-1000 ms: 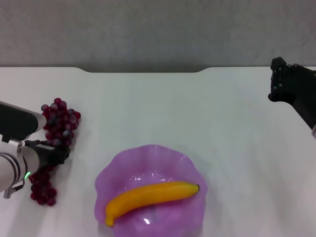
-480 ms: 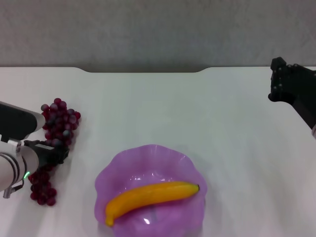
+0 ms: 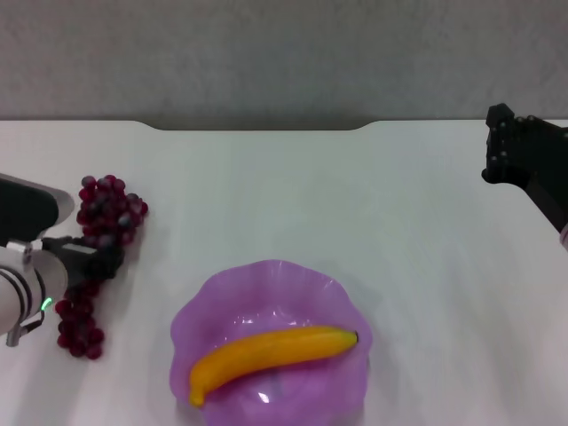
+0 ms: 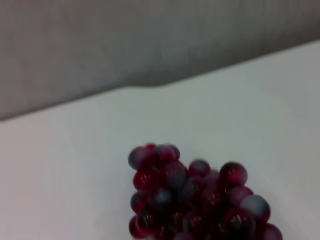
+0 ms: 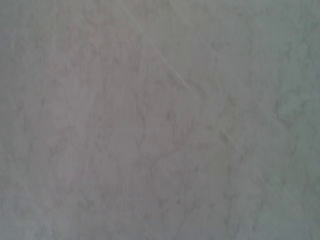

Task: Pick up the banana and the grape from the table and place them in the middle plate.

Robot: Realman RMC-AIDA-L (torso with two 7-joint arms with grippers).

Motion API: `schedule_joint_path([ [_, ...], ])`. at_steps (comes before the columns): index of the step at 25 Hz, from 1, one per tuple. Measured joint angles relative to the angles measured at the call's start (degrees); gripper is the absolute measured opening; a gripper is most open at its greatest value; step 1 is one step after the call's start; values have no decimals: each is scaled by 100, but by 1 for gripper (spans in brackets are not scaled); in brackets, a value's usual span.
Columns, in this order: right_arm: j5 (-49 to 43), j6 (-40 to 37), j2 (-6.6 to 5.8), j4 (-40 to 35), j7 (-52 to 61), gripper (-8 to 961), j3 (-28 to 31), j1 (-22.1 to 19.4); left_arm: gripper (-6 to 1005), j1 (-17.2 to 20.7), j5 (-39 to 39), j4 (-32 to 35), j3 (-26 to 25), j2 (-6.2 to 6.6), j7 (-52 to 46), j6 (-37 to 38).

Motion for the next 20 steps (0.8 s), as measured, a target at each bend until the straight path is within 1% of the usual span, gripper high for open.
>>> schedule_joint_path([
  [3, 0, -1, 0, 0, -2, 17, 0, 0, 448, 160, 19, -286, -13, 3, 1, 7],
  [8, 0, -1, 0, 0, 7, 17, 0, 1, 432, 144, 29, -210, -126, 20, 30, -36],
  [11, 0, -3, 0, -1, 7, 16, 0, 1, 423, 190, 33, -325, -142, 13, 48, -33],
  [13, 0, -4, 0, -2, 6, 16, 0, -8, 412, 257, 35, -523, -123, 14, 49, -37],
  [14, 0, -5, 0, -2, 4, 16, 0, -10, 407, 375, 35, -836, -119, 20, 50, -55],
  [16, 0, -5, 0, -2, 2, 16, 0, -13, 396, 409, 35, -932, -124, 23, 50, -63],
  [19, 0, -5, 0, -1, 0, 17, 0, -19, 373, 609, 35, -1503, -159, 41, 74, -120],
  [20, 0, -5, 0, 5, 0, 17, 0, -19, 364, 641, 35, -1603, -163, 46, 99, -131],
])
